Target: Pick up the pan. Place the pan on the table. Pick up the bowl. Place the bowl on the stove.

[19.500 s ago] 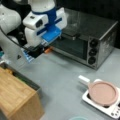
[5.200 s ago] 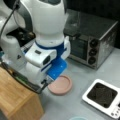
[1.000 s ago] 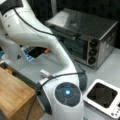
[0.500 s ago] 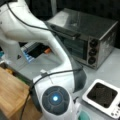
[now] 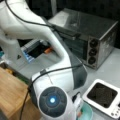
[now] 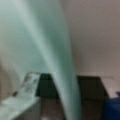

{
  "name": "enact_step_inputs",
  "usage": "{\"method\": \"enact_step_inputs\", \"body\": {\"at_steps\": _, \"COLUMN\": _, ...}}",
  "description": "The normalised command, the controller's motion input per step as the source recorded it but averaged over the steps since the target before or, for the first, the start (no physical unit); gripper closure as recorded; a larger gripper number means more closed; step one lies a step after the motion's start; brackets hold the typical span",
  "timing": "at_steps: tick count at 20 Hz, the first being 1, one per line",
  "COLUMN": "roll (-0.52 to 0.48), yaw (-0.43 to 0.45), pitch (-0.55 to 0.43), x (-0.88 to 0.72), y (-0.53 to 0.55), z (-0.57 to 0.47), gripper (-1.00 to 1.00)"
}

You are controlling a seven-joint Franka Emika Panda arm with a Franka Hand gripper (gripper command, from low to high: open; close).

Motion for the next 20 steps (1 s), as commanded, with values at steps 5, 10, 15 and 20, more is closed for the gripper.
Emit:
{"method": "enact_step_inputs", "body": {"at_steps": 5, "roll": 0.237, "yaw": -0.261, "pitch": 0.036, "x": 0.04, "y": 0.09, "z": 0.13, "gripper": 1.0}}
{"method": "enact_step_inputs", "body": {"at_steps": 10, "roll": 0.165, "yaw": -0.247, "pitch": 0.014, "x": 0.04, "y": 0.13, "z": 0.11, "gripper": 1.0}}
{"method": "enact_step_inputs", "body": {"at_steps": 15, "roll": 0.03, "yaw": -0.403, "pitch": -0.039, "x": 0.02, "y": 0.33, "z": 0.03, "gripper": 1.0}}
{"method": "enact_step_inputs", "body": {"at_steps": 20, "roll": -0.117, "yaw": -0.199, "pitch": -0.126, "x": -0.02, "y": 0.36, "z": -0.03, "gripper": 1.0}}
